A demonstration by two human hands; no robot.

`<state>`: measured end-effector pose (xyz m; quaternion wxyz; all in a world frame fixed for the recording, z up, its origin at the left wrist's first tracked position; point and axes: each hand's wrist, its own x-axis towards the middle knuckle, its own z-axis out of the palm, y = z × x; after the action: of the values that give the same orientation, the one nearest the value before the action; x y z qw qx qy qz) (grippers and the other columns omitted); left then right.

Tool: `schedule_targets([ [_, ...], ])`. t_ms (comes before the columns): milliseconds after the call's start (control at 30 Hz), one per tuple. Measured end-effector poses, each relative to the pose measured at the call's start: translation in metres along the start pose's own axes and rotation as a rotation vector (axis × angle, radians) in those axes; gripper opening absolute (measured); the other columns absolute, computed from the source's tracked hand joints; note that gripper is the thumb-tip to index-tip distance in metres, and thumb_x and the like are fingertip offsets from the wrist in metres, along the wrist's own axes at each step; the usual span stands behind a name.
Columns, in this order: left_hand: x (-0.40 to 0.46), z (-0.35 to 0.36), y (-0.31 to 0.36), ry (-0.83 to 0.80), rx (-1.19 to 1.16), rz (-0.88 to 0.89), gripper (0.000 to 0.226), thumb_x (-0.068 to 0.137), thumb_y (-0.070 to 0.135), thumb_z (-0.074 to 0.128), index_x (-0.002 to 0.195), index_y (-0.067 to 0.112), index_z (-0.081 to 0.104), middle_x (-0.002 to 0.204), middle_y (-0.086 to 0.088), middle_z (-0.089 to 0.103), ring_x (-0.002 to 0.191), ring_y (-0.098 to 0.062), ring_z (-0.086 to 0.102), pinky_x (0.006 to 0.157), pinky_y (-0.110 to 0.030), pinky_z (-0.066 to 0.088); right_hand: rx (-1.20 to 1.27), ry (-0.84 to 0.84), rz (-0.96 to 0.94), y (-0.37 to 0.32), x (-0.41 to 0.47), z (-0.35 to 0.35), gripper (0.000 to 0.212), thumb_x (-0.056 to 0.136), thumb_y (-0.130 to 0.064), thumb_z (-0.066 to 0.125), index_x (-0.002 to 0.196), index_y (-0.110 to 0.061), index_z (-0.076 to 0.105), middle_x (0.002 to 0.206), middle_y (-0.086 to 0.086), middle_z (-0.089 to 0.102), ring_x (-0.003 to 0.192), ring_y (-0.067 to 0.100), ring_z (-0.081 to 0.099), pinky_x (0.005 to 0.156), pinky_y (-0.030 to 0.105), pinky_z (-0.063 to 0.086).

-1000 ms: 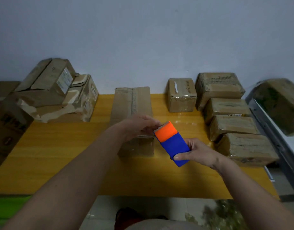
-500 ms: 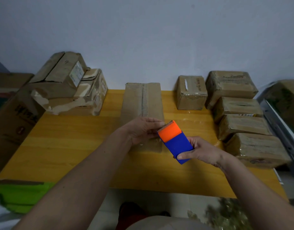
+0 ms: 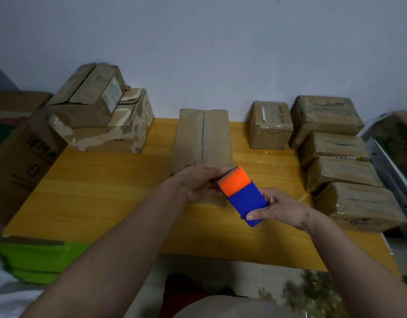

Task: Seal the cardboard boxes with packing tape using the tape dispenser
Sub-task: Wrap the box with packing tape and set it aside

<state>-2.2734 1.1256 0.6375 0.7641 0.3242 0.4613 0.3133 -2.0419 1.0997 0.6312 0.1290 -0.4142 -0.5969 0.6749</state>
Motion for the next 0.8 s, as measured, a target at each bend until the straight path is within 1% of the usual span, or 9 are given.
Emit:
schedule_targets([
  [100,-0.003,0.002,0.001,0.035,0.03,0.003,0.04,0.081,0.03,0.066,0.111,0.004,0.061,0.109,-0.018,0.056,0.101,-0.028,0.052,0.089,-0.04,0.047,-0.001,-0.015,-0.002,-0.002,0.0,0.0,0.036,0.075,-0.002,0.073,0.109,-0.004,0.062,0.096,0.008,0.07,0.09,0.019,0.067,0.08,0.029,0.056],
  [167,-0.005,0.001,0.004,0.073,0.006,-0.034,0.045,0.096,0.041,0.047,0.116,0.004,0.062,0.115,-0.016,0.059,0.104,-0.027,0.053,0.094,-0.04,0.044,-0.001,-0.01,0.003,-0.002,-0.001,-0.003,0.036,0.073,-0.005,0.074,0.107,-0.005,0.063,0.095,0.008,0.07,0.09,0.019,0.067,0.08,0.03,0.056],
  [267,-0.003,-0.005,0.006,0.074,-0.054,-0.082,0.073,0.098,0.059,0.023,0.117,0.003,0.064,0.104,-0.011,0.068,0.095,-0.022,0.061,0.093,-0.038,0.045,-0.015,-0.003,0.019,-0.002,-0.002,-0.006,0.036,0.072,-0.009,0.076,0.105,-0.009,0.065,0.095,0.006,0.072,0.09,0.018,0.068,0.078,0.028,0.056],
  [333,-0.004,-0.002,0.004,0.092,-0.029,-0.05,0.051,0.096,0.05,0.042,0.103,0.007,0.067,0.09,-0.006,0.069,0.08,-0.016,0.065,0.077,-0.032,0.054,-0.015,-0.001,0.031,-0.003,-0.002,-0.007,0.034,0.07,-0.012,0.078,0.102,-0.012,0.067,0.094,0.005,0.072,0.089,0.017,0.069,0.075,0.025,0.055],
  [400,-0.003,0.002,-0.001,0.148,-0.009,0.0,0.018,0.093,0.025,0.059,0.088,0.01,0.067,0.075,-0.002,0.069,0.064,-0.009,0.065,0.059,-0.024,0.054,-0.021,0.002,0.042,-0.005,0.0,-0.007,0.03,0.068,-0.02,0.08,0.097,-0.017,0.07,0.093,0.004,0.073,0.087,0.017,0.069,0.072,0.023,0.054],
  [467,0.0,0.003,-0.008,0.261,0.024,0.071,0.016,0.091,0.013,0.061,0.076,0.013,0.066,0.059,0.003,0.066,0.049,-0.004,0.061,0.046,-0.02,0.047,-0.021,0.043,0.068,-0.008,0.003,-0.004,0.028,0.068,-0.034,0.079,0.09,-0.019,0.073,0.09,0.007,0.074,0.081,0.017,0.07,0.071,0.025,0.055],
  [600,0.003,-0.001,-0.011,0.468,0.096,0.168,0.017,0.087,0.016,0.068,0.07,0.015,0.067,0.05,0.005,0.064,0.041,-0.004,0.055,0.04,-0.014,0.043,-0.037,0.145,0.114,-0.016,0.008,-0.001,0.04,0.062,-0.051,0.076,0.077,-0.015,0.074,0.079,0.008,0.073,0.066,0.015,0.067,0.064,0.023,0.054],
  [733,0.004,0.004,-0.019,0.596,0.006,0.178,0.004,0.082,0.013,0.073,0.08,0.01,0.072,0.064,0.001,0.067,0.056,-0.009,0.056,0.059,-0.021,0.045,-0.169,0.116,0.146,-0.027,0.006,-0.002,0.052,0.055,-0.05,0.078,0.086,-0.008,0.073,0.074,0.003,0.072,0.062,0.01,0.065,0.056,0.018,0.05],
  [800,0.001,0.002,-0.02,0.67,-0.043,0.204,0.004,0.084,0.009,0.07,0.081,0.006,0.07,0.052,0.006,0.064,0.042,-0.001,0.051,0.046,-0.013,0.04,-0.208,0.093,0.157,-0.027,0.003,-0.003,0.048,0.059,-0.046,0.079,0.088,-0.008,0.072,0.074,0.002,0.071,0.063,0.009,0.066,0.057,0.017,0.049],
])
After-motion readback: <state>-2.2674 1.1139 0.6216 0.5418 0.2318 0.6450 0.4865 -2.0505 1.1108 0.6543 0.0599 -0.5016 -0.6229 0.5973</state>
